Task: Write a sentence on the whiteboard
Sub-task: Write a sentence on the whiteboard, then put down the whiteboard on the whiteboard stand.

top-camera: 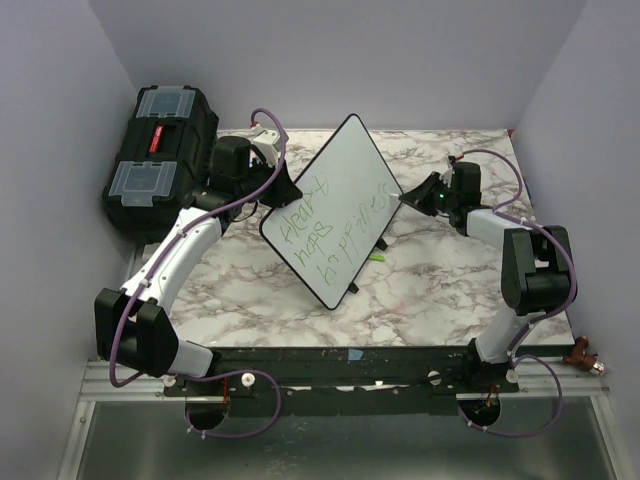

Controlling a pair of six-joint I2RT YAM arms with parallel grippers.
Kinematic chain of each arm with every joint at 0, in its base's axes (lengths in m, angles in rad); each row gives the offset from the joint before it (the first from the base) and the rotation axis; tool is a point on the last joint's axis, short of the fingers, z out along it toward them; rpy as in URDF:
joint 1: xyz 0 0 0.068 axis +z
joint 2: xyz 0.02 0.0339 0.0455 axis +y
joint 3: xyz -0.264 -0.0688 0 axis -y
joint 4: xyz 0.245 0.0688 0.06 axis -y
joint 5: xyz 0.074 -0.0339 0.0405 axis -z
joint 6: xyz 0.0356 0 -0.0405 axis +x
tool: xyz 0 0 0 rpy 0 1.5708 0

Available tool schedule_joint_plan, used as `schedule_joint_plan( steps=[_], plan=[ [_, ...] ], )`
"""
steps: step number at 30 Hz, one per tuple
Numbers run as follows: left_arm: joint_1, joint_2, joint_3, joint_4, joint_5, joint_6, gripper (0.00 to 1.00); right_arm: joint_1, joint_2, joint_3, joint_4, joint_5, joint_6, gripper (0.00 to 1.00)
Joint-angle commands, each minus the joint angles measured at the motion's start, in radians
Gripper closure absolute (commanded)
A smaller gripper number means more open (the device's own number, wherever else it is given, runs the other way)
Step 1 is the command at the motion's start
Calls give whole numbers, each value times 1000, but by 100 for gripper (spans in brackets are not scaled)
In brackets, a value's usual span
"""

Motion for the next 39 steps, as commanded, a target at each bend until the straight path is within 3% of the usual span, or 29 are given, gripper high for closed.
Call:
schedule_joint_plan(
  steps=[1,19,32,39],
  plan=[
    [-6,11,-7,-25,-30,124,100,7,-1,10,-78,56,-32,100],
    [-6,13,-6,-26,-31,122,100,8,-71,-106,-49,-59,4,99],
    [-7,3,-10,-24,-30,115,100,8,-428,-141,-118,119,71,99],
    [-7,8,-7,-22,-18,97,100,7,-524,-173,-147,163,67,99]
  ],
)
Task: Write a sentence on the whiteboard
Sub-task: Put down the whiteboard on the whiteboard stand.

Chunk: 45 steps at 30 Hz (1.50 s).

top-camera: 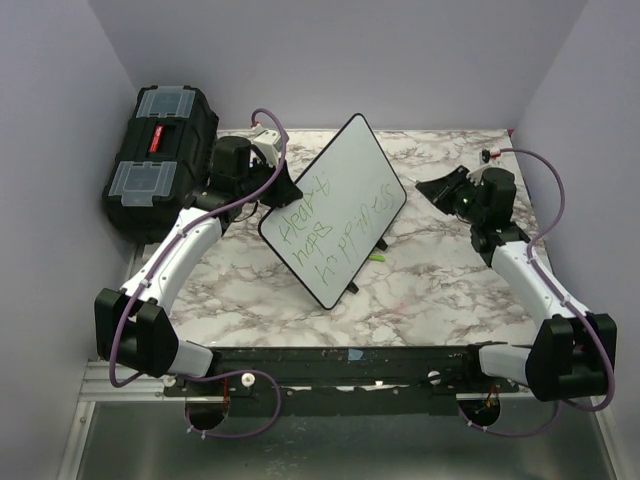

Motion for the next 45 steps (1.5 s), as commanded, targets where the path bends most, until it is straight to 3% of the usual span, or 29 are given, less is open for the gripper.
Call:
schedule_joint_plan(
  steps=[1,30,45],
  plan=[
    [-5,7,-8,-25,-19,91,100,3,-27,-37,-54,46,7,99],
    [-12,-107,-47,-148,-26,-10,100,3,-113,-81,-96,-8,-8,99],
    [-39,-91,-153,-104,-231,-11,98,3,-109,-108,-81,-22,-8,99]
  ],
)
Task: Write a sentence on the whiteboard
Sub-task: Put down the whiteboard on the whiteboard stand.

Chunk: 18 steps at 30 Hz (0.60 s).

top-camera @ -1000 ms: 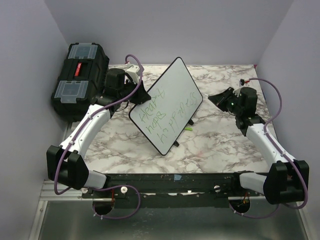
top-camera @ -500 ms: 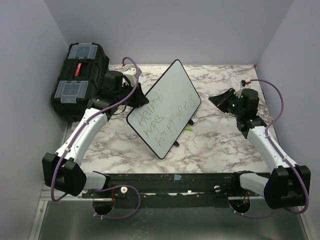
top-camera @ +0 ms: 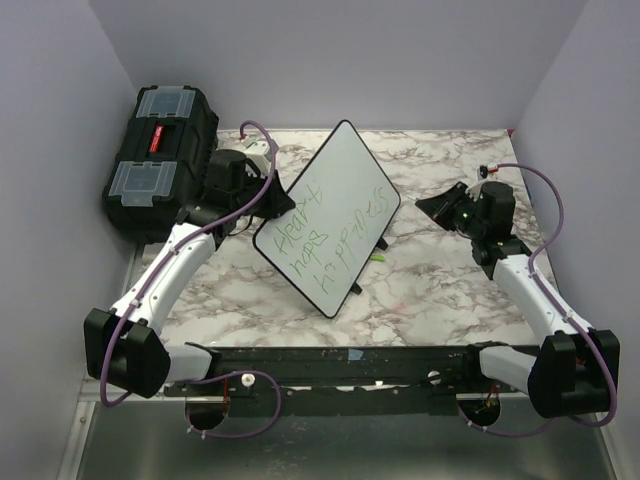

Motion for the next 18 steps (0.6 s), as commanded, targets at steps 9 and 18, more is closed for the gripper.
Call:
schedule_joint_plan(
  steps=[9,18],
  plan=[
    [-40,4,-99,-20,-200,70,92,3,-9,-15,5,-28,-9,99],
    [-43,-17,-121,8,-249,72,85,3,-19,-19,8,-33,-3,99]
  ],
)
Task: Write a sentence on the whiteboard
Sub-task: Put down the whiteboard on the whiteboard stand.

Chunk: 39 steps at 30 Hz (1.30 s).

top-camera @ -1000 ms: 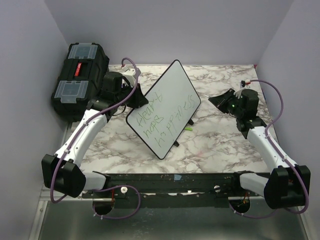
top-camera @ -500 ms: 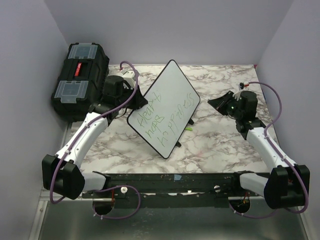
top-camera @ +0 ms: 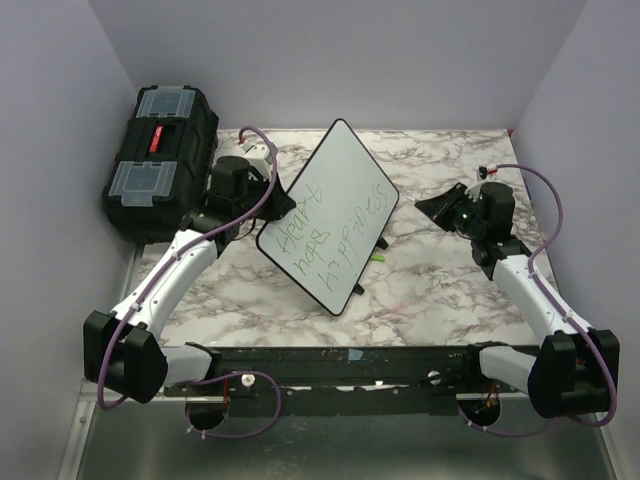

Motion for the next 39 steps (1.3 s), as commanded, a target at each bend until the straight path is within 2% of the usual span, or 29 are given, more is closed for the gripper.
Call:
schedule_joint_plan(
  steps=[1,12,39],
  plan=[
    [-15,7,-52,-87,-157,114,85,3,-19,-15,6,-24,-2,99],
    [-21,-15,-75,-65,-192,115,72,3,-17,-17,7,-24,-5,99],
    [-26,-68,-80,-41,-183,102,53,3,-3,-19,13,-31,-11,99]
  ],
)
